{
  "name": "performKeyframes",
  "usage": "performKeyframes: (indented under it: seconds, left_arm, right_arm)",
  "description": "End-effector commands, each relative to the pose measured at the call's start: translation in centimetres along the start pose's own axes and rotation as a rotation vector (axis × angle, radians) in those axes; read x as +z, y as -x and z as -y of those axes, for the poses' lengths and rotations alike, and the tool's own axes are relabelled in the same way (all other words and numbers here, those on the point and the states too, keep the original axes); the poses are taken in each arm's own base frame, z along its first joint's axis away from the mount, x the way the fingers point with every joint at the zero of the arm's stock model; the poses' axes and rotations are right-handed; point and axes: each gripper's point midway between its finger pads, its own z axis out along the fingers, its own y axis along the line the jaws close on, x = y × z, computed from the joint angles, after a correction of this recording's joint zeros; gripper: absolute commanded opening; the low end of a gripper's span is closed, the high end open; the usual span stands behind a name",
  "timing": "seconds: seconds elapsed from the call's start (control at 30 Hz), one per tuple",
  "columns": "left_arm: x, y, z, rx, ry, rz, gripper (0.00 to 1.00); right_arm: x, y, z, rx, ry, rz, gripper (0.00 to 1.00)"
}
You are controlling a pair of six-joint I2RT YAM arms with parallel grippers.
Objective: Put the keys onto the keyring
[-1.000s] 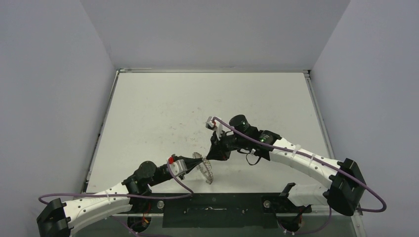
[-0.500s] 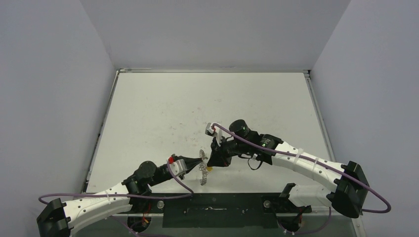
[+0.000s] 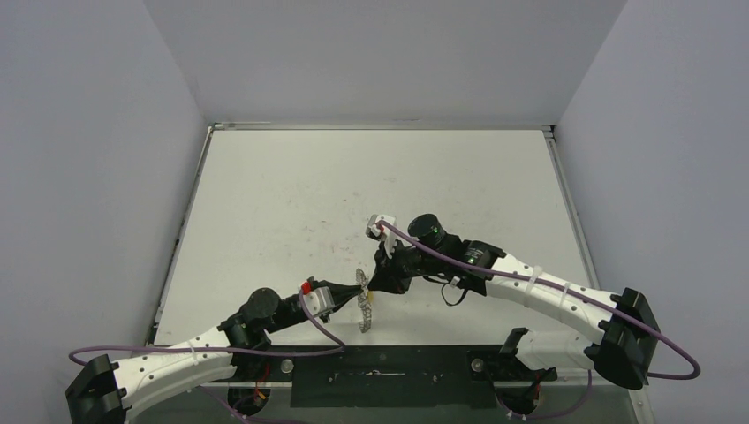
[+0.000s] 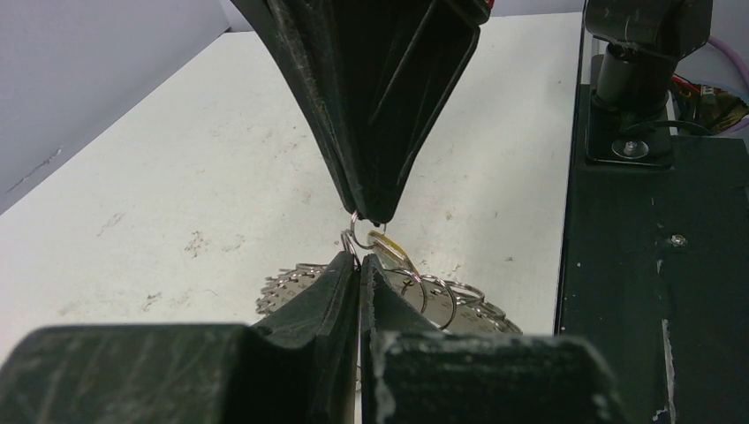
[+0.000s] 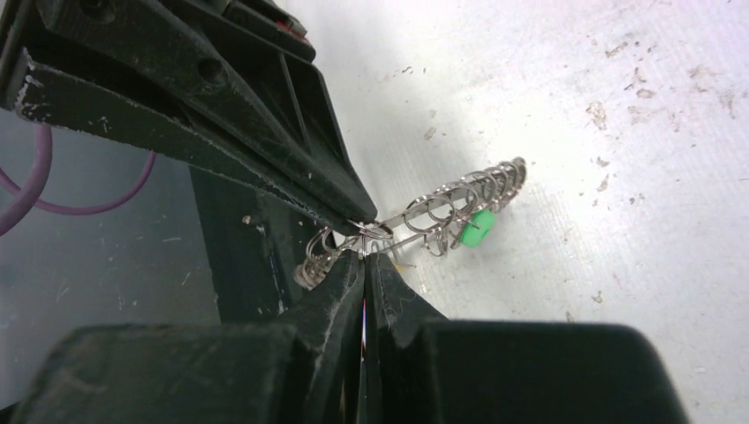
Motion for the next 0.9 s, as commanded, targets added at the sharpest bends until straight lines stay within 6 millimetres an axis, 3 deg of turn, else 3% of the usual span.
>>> performKeyframes:
  seconds: [0.0,0.5,0.87]
  left_arm:
    - [0.4,2.4,0.1,0.001,-0.013,0.084,0.00]
    - [0.3,2.8,-0.2,-0.002,0.004,0.095,0.00]
    - [0.3,2.7,0.1,-0.012,-0.009,0.095,0.00]
  right_arm:
    - [-0.6,3.7,0.0,-0.065,-0.036,0.097,0.00]
    - [-0.2,3.3,-1.4,-0.108,0.040,0.072,0.00]
    - [0.0,3.3,0.7,-0.093,-0.078,0.057,0.00]
